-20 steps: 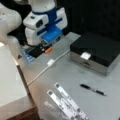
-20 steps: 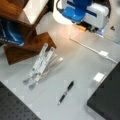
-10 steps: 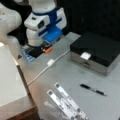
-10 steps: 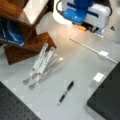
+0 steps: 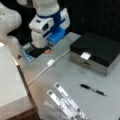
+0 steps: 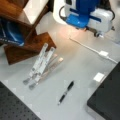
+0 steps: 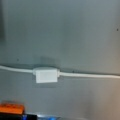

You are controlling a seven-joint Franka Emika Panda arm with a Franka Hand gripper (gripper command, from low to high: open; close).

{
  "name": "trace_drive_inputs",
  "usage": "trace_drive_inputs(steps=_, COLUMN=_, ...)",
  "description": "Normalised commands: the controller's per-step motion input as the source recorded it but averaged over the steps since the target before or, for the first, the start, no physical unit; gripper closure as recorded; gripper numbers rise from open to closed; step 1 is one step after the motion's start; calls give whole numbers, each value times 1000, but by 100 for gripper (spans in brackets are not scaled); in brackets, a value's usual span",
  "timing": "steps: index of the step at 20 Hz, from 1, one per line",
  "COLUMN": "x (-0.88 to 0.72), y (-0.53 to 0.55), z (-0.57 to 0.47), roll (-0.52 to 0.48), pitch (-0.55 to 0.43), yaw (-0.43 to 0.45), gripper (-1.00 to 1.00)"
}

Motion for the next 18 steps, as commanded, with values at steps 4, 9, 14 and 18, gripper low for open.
trace_drive_inputs(steps=4, x=494, y=182, z=69, roll=296, pitch=156, yaw=-24, gripper=-100)
trace_drive_inputs(steps=9, x=501, y=114, z=-24, roll=307, pitch=76, yaw=13, gripper=-100)
trace_drive_inputs(steps=14, x=384, y=93, z=-62, roll=295, pitch=35, yaw=19, gripper=-100)
trace_drive_inputs(steps=18, x=283, y=106, z=-65, roll=306, pitch=38, yaw=69, gripper=-100)
